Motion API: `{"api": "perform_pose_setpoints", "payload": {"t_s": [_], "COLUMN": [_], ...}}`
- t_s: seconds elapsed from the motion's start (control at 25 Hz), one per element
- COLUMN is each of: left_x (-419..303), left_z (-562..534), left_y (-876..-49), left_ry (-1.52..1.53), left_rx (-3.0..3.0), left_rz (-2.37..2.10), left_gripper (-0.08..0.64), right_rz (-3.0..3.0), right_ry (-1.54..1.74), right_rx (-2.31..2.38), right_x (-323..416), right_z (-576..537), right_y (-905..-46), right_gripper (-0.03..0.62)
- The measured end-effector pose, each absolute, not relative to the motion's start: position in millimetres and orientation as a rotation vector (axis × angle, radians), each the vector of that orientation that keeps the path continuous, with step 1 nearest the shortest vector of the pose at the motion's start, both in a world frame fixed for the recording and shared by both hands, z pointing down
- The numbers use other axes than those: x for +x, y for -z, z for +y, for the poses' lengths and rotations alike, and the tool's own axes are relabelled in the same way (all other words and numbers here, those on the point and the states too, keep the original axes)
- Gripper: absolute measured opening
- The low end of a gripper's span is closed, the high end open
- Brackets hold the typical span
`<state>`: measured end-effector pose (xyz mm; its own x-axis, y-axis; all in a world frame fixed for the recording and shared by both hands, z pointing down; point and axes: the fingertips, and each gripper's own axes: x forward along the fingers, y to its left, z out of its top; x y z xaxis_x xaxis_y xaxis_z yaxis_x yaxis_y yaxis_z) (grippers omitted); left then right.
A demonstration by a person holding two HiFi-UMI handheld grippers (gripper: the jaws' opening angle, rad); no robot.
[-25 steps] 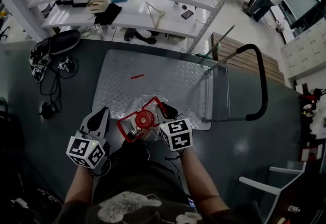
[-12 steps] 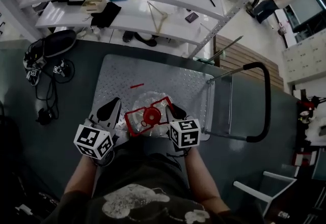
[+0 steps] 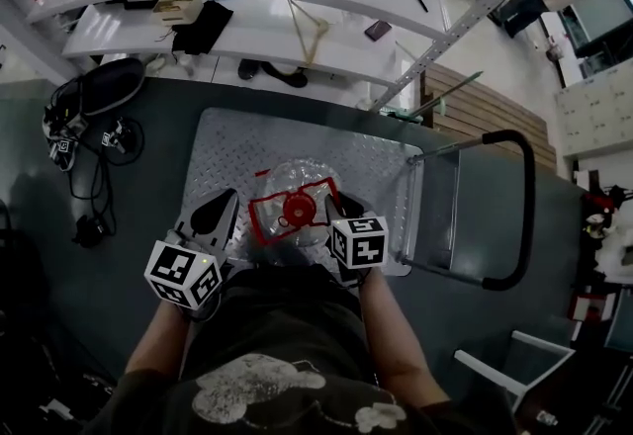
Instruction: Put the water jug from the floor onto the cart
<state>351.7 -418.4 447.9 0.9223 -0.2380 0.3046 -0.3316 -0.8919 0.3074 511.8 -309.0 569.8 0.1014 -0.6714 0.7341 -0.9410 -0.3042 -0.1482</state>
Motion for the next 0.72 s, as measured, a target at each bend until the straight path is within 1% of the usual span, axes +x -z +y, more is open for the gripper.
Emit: {"api": "perform_pose_setpoints", "payload": {"t_s": [0.4, 0.72], "left_x": [373, 377], "left_z": [-417, -409], "left_y": [-444, -447], "left_ry": [-0.360, -0.378], "left_rx": [2.732, 2.742], "left_rz": [-0.408, -0.371], "left_gripper": [0.009, 0.009], "right_rz": [-1.454, -1.348], "right_ry": [-1.199, -1.241], "right_rx": [2.066, 2.169], "right_x": [547, 575], "right_z": [-285, -256], "right_y": [-613, -624], "right_gripper": [0.048, 0.046]}}
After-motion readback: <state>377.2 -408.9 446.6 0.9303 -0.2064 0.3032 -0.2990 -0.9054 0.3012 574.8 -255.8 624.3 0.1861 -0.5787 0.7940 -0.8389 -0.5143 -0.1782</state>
